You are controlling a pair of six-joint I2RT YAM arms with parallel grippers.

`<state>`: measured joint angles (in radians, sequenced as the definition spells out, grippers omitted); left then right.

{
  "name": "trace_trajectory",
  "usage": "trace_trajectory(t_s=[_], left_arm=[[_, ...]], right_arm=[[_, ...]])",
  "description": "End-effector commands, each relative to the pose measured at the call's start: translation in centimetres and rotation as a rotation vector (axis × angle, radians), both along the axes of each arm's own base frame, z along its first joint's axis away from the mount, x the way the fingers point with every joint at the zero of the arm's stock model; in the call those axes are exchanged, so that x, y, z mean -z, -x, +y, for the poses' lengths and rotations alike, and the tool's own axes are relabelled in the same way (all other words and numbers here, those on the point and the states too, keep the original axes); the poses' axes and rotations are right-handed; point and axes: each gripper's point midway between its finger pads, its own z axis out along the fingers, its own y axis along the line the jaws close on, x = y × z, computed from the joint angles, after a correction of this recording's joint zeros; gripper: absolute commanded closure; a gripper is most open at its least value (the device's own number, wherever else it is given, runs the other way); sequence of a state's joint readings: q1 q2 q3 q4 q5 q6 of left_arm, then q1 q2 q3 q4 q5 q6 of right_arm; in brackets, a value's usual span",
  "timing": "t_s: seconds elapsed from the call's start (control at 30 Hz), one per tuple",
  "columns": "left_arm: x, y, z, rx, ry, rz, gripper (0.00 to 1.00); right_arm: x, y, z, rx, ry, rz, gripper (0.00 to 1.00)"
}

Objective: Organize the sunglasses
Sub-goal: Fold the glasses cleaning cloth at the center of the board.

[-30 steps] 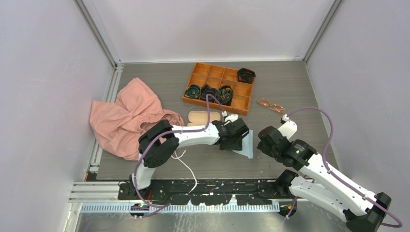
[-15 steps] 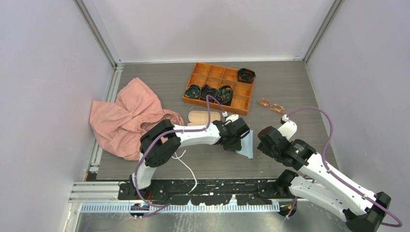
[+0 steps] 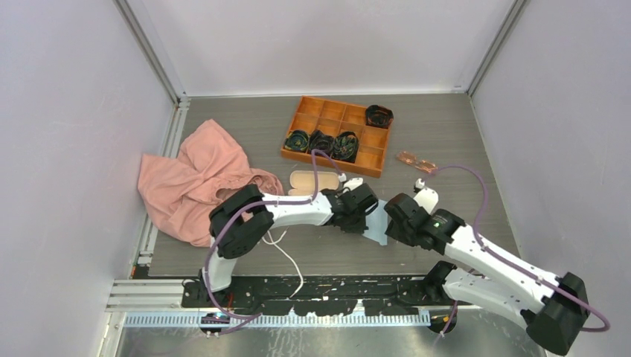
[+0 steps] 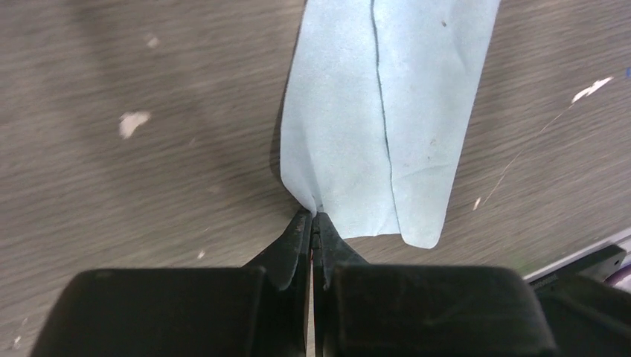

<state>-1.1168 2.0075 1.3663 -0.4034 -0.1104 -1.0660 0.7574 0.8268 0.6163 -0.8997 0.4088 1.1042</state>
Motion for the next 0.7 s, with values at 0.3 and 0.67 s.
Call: trace_trajectory(t_s=[0.3, 0.67], left_arm=[[-0.2, 3.6, 3.9, 0.009, 0.103, 0.073, 0.99], [0.3, 4.7, 2.8, 0.011, 0.233, 0.152, 0.99]], right_arm=[[2.1, 0.3, 7.2, -0.154, -0.192, 0.023, 0.62], [3.6, -0.4, 10.3, -0.134, -0.281, 0.006, 0.65]])
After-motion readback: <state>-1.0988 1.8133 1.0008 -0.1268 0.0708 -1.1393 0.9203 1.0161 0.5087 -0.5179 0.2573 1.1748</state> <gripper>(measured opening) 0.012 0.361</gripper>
